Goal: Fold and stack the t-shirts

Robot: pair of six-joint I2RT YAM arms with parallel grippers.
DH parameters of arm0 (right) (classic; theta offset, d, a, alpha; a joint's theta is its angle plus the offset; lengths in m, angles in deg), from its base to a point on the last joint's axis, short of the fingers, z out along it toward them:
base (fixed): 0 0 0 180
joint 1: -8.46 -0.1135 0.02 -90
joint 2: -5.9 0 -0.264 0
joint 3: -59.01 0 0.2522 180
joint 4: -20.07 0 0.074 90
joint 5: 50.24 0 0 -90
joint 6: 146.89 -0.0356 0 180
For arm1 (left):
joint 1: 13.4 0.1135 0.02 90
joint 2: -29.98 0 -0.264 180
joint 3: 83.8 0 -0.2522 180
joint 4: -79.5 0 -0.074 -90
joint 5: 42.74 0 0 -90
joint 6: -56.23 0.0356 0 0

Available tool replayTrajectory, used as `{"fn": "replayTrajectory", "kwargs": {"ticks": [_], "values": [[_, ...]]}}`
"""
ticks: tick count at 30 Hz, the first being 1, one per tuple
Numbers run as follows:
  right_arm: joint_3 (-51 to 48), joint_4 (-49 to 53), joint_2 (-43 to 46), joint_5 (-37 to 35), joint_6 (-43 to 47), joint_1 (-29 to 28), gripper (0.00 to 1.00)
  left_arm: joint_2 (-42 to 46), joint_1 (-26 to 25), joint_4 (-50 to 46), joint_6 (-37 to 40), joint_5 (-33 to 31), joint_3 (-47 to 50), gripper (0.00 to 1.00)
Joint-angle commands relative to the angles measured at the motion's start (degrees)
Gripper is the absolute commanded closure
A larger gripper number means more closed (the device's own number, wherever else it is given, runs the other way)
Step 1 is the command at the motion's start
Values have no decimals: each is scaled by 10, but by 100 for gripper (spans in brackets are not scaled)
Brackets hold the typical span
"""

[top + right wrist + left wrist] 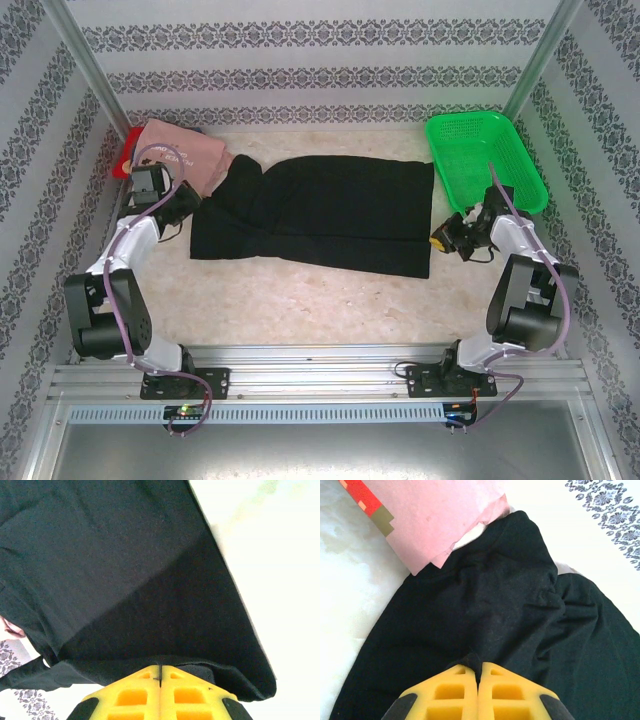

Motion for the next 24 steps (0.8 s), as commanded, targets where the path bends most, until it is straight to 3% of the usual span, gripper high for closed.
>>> {"fn": "replayTrajectory", "kwargs": {"ticks": [1,24], "values": [[25,-1,-13,-22,20,-6,100,-15,-5,17,28,3,-30,100],[87,-5,-117,-56,30,-23,100,-129,-32,6,60,15,-117,100]]}}
